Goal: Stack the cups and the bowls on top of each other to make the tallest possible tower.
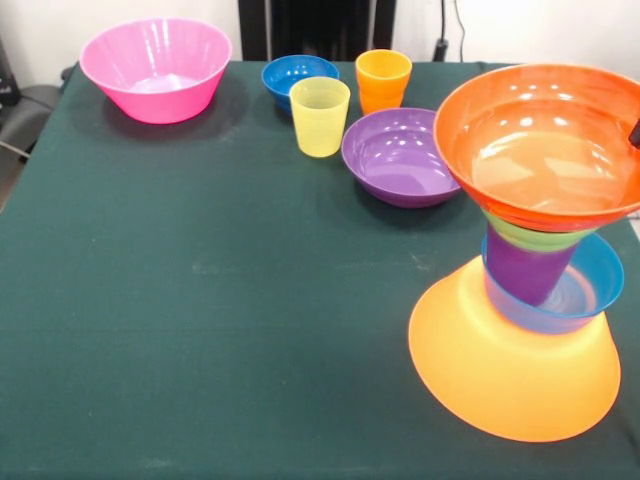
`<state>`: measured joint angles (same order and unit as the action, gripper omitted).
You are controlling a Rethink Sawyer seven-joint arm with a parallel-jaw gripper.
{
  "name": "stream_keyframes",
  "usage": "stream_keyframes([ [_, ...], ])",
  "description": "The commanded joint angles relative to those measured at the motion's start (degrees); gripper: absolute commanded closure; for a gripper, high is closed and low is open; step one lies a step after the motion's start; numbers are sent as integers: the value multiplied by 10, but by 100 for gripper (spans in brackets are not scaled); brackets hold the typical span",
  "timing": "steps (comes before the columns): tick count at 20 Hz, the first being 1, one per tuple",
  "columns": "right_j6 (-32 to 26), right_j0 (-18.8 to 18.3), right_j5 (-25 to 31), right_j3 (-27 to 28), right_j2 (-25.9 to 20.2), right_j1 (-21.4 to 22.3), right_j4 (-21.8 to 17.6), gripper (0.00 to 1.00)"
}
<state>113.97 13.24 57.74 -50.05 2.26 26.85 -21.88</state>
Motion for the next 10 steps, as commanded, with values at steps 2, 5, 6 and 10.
stream_keyframes([
  [2,-132,-13,1,-68,-51,-16,-28,0],
  [5,-138,-16,9,-73,-56,-8,-20,0],
  [6,-140,-17,12,-75,-58,-6,-18,0],
  [10,-146,-22,23,-76,-68,-2,-6,0],
])
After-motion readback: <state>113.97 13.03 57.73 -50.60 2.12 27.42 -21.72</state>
